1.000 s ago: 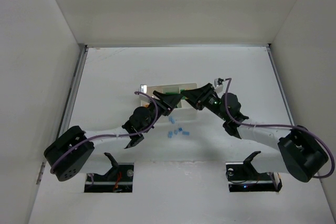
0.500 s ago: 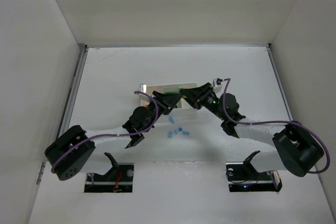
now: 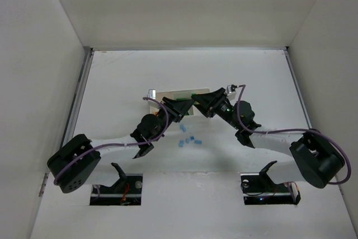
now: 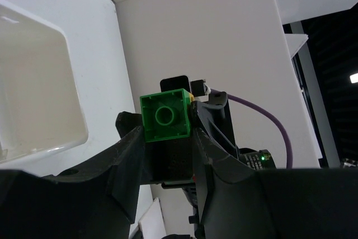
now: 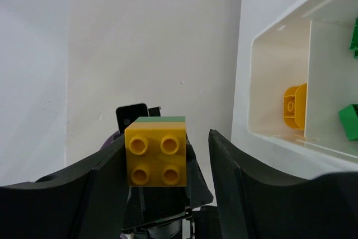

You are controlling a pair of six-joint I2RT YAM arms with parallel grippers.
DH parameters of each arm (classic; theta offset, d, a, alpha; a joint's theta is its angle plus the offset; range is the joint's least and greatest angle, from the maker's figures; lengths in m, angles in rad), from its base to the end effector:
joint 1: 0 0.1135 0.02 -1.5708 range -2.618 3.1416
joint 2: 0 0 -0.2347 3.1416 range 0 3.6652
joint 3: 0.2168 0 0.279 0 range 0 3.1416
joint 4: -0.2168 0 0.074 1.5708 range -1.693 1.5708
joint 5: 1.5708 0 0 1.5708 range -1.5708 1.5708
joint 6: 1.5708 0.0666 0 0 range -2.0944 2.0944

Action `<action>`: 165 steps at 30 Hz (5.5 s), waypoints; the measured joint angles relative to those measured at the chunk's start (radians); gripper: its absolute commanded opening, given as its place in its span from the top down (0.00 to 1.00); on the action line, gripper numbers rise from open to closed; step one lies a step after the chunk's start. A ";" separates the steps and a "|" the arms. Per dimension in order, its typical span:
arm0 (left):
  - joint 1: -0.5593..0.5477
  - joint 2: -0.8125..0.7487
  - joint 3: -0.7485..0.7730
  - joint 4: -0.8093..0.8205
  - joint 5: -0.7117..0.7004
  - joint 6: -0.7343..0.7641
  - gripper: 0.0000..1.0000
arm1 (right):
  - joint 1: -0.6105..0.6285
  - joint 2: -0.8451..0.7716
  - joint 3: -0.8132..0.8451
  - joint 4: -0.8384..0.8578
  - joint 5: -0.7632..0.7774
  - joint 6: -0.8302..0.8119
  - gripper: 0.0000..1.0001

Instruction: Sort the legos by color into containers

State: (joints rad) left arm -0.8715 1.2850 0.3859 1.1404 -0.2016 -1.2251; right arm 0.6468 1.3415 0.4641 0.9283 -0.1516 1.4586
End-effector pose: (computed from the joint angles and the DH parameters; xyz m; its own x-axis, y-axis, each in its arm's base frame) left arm 0.2069 -0.2253 0.1960 -0.5356 -0.7953 -0.2840 0.3564 0.0921 -0.9298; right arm 0.2546 0.2049 0.1780 -0.7070 0.6970 -0.1194 -0.1205 0.0477 0.9916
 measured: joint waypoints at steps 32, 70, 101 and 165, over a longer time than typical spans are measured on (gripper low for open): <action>0.001 -0.018 -0.027 0.003 0.016 0.013 0.71 | -0.057 -0.090 -0.041 -0.035 -0.026 -0.074 0.73; 0.004 0.004 -0.026 0.023 0.010 0.012 0.59 | -0.057 -0.042 -0.056 0.029 -0.071 -0.034 0.73; 0.362 -0.669 -0.145 -0.429 0.071 0.152 0.90 | 0.018 0.160 0.204 -0.167 -0.080 -0.201 0.73; 0.005 -0.143 0.276 -0.906 -0.105 0.697 0.71 | 0.299 -0.132 0.098 -0.929 0.299 -0.855 0.62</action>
State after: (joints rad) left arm -0.8665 1.1419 0.6621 0.2340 -0.3061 -0.5278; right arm 0.9459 1.2095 0.5617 -0.0006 0.1478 0.6037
